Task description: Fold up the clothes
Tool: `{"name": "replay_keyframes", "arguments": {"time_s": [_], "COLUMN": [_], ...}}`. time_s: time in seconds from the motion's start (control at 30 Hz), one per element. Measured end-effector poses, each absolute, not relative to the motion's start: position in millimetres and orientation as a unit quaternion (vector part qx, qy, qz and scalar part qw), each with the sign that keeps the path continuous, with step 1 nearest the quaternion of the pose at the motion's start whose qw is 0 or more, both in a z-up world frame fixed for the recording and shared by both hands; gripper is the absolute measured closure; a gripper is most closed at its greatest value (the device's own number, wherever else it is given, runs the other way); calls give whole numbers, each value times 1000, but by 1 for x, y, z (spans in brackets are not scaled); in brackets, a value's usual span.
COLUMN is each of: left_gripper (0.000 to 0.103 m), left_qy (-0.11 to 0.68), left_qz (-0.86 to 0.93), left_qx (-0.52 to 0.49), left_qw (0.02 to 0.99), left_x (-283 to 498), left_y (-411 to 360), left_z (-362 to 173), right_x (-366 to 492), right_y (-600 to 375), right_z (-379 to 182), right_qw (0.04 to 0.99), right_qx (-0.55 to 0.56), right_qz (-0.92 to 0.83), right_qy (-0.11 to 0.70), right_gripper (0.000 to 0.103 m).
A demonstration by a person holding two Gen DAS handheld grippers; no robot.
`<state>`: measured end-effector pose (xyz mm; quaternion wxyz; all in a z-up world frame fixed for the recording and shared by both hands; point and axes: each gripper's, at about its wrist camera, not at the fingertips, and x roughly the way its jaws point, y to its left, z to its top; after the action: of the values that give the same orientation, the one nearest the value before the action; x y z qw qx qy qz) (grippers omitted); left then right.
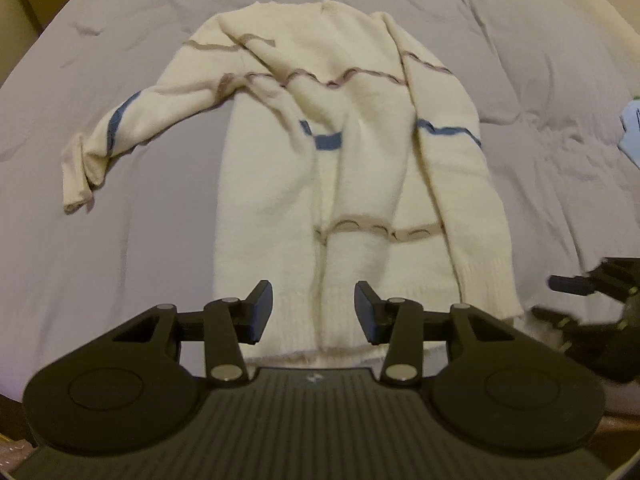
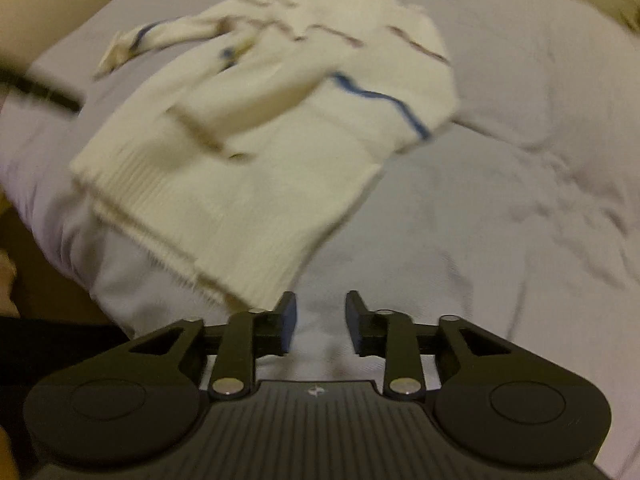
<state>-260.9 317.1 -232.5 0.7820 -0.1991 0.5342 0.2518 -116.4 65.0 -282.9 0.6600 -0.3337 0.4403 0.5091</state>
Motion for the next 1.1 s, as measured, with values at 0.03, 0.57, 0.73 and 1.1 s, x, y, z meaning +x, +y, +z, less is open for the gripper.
{"name": "replay_keyframes", "arguments": {"time_s": [0.03, 0.57, 0.73, 1.1], "left_gripper": [63, 63, 63, 58], "left_qy": [537, 546, 539, 506], "left_qz": [250, 271, 275, 327], "left_qx": [-201, -210, -206, -268], "left_qw": [780, 765, 769, 752], "left_x": [-261, -270, -266, -290], "left_y": [315, 328, 333, 383], "left_z": [-234, -232, -228, -228], "right_x": [-127, -23, 89, 104], "right_y": [69, 33, -56, -37], "right_z": [-289, -253, -232, -279], "right_qw": [656, 725, 836, 808], "right_qx": [-356, -61, 68, 19], "right_qz": [519, 487, 237, 86], "right_qy": [417, 484, 491, 582], "right_gripper": [59, 98, 98, 46]}}
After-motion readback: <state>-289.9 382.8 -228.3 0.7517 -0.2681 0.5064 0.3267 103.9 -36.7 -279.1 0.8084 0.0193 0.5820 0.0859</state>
